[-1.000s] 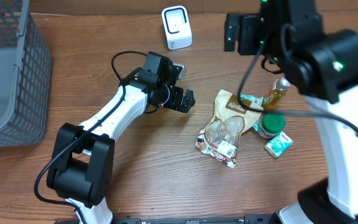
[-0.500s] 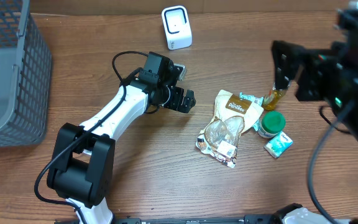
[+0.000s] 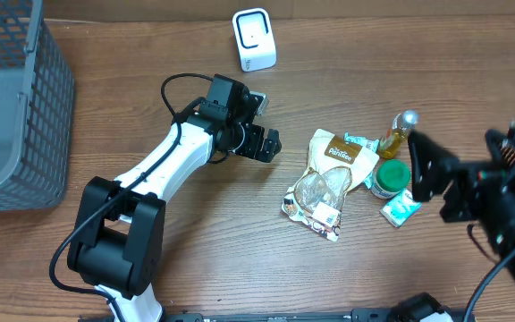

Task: Scan the item barcode

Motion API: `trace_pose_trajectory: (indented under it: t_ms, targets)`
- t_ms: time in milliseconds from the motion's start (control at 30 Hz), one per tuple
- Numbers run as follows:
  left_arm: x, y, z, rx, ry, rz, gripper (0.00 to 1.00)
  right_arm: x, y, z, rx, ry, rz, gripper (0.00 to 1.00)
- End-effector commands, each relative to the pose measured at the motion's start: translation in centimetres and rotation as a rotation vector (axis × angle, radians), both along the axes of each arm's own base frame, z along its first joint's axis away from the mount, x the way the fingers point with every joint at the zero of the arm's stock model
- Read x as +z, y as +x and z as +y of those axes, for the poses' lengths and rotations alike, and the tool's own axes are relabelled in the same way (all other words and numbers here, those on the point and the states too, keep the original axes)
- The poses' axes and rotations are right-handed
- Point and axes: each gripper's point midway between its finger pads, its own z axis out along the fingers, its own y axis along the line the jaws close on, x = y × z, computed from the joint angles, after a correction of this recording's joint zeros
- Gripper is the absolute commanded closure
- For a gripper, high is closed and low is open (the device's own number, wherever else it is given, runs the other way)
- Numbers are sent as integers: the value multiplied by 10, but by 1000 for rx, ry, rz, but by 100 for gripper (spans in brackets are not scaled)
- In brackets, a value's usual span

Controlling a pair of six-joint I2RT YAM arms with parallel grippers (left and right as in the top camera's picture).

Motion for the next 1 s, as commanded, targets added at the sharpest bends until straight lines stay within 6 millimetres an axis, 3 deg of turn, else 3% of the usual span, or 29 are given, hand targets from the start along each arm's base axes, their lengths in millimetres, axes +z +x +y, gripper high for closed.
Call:
trace_pose_trajectory:
  t_ms: [0,367,700,967]
  targets:
    - [0,3,0,13,7,-4,0,-23,-13,-1,24,39,-7,0]
    - [0,3,0,14,7,-3,0,-67,-35,-15,-7,111,-177,0]
    - [0,3,0,13,7,-4,0,-106,-53,-16,16,128,-208,0]
    - [0,3,0,13,7,-3,0,-126,-61,-15,27,134,-225,0]
